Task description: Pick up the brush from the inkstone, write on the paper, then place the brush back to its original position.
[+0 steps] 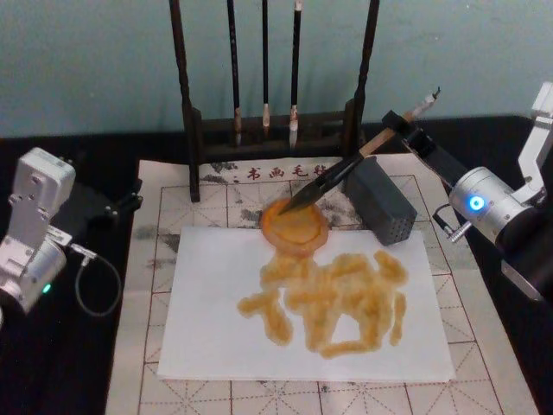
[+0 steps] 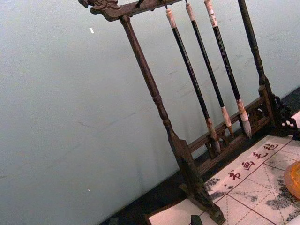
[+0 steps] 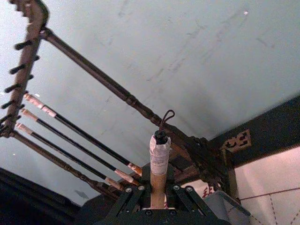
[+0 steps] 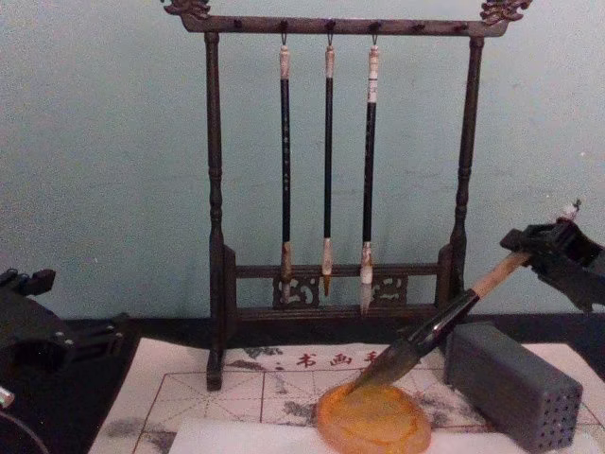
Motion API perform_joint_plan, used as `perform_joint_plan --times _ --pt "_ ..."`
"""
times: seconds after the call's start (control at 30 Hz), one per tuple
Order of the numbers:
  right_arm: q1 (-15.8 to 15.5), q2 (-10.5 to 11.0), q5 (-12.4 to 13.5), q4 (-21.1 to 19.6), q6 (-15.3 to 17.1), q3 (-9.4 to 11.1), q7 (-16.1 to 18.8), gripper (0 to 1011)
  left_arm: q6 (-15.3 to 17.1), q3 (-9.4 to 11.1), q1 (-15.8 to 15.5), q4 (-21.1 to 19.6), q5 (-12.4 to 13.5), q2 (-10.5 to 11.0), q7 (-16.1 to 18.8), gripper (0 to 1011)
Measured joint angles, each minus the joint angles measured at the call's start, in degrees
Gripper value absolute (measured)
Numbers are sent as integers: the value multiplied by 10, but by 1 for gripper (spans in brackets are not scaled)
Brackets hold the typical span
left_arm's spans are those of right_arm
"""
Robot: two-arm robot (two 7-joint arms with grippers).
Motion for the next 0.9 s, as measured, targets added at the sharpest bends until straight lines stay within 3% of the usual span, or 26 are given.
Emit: perform_joint_plan --times 0.4,0.9 --pt "12 16 -20 8 -31 -33 21 194 0 0 0 0 0 0 0 1001" --pt "41 2 -60 57 -61 -52 32 194 0 0 0 0 0 0 0 1001"
